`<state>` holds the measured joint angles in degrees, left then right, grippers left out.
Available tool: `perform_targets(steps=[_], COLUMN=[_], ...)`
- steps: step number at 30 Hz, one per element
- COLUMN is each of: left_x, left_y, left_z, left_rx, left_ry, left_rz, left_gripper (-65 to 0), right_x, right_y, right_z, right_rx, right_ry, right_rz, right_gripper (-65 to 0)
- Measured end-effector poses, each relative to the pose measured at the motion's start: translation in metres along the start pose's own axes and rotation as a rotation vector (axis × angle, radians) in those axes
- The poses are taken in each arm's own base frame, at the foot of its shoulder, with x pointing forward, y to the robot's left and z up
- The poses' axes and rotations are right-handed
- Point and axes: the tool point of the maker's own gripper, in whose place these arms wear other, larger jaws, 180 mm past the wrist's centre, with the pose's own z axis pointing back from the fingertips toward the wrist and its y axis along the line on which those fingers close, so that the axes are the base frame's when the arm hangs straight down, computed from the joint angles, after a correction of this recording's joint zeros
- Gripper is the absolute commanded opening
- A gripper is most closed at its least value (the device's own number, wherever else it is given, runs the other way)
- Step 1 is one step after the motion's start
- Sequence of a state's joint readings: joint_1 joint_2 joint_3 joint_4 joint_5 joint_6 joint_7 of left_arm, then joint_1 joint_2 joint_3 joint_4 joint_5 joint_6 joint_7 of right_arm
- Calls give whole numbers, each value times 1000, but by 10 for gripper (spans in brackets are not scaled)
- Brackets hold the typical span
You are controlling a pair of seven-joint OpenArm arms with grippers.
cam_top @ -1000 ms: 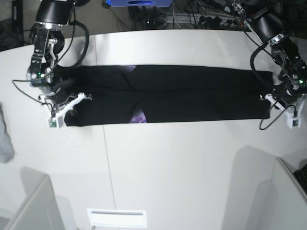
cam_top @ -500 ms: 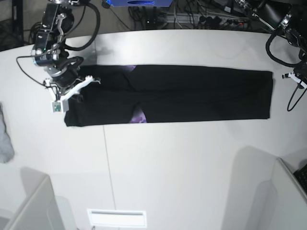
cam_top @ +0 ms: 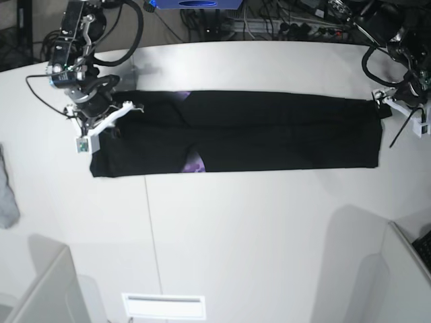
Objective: Fold the T-shirt properly
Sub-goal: 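Grasp both ends of the folded strip with both grippers, then lift the strip end with the left gripper and fold it toward the right gripper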
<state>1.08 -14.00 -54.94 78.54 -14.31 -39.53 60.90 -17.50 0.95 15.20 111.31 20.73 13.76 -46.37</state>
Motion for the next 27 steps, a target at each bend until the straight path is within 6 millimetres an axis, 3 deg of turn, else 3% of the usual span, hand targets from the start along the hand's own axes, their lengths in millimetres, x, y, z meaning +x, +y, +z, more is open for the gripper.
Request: perform_targets(steps=[5,9,13,15,19,24,27], left_x=[12,23,47,41,29,43,33], left_y=[-27,-22,-13,-14,-43,-63,-80], left_z=[3,29,55,48,13,-1,-17], left_rx=[-122,-82,-25,-31,-140,-204,-253], left_ry=[-77,-105,-192,-170,-84,-139,-89], left_rz=[26,-43,-75,-60,-39,-43,-56], left_gripper=[0,0,0,0,0,0,0], right_x=[-14,-20,-20,-19,-19,-18,-21], right_y=[30,49,51,51,51,51,51], right_z=[-4,-6,-6,-6,-6,-6,-6], right_rx=[76,124,128,128,128,129,128], right_ry=[43,56,58,55,55,53,59], right_rz=[44,67,69,70,70,70,69], right_gripper=[-650,-650,-650,-650,-650,-650,-650])
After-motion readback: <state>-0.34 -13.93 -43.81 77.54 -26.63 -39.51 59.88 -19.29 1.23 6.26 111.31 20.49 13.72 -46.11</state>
